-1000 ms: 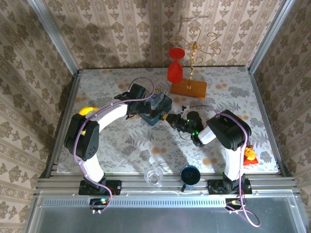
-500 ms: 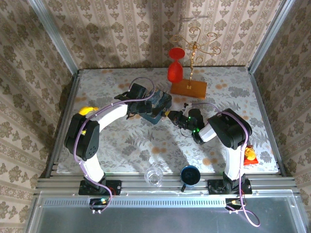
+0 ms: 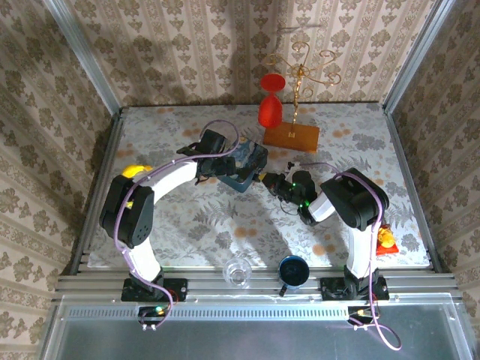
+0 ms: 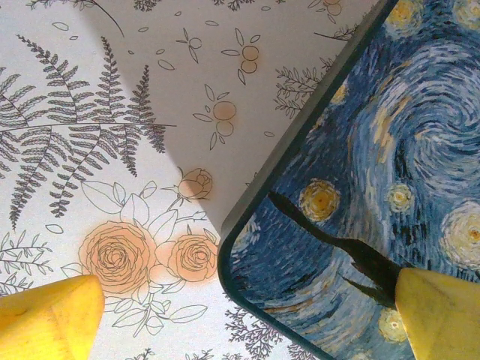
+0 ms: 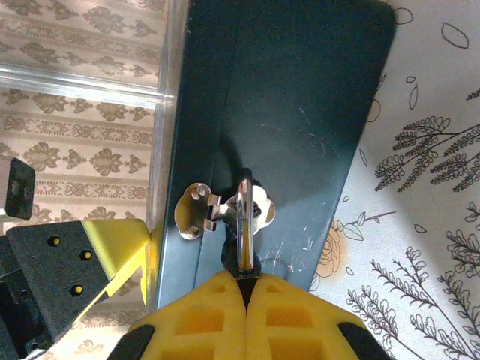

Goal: Unlock the padlock with the key

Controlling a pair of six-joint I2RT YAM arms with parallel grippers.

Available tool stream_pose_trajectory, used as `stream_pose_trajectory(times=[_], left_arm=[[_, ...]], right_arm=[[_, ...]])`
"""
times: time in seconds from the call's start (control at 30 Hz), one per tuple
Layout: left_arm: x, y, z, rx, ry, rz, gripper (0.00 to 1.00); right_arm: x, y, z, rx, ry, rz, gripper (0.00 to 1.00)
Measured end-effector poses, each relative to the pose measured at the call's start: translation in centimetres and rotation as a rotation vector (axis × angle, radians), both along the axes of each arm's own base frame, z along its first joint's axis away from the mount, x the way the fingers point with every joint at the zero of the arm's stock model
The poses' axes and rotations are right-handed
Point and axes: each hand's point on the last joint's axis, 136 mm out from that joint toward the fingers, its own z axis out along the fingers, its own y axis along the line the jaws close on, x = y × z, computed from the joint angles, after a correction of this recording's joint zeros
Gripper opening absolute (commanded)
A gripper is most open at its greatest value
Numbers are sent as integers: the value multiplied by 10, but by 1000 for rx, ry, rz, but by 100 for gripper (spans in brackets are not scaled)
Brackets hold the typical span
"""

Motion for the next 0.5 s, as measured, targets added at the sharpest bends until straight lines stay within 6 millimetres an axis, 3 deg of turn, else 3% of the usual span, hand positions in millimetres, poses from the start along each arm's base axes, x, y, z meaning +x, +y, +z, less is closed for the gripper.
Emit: stream_pose_trajectory(times=[0.33,0.5], left_arm=[[-2,-3,0,-15,9,-10,100],[-2,-3,-1,-17,11,-11,100]], right_arm=[[-18,-8,-14,-4,39,0,2],[-20,-9,-9,-24,27,7,0]])
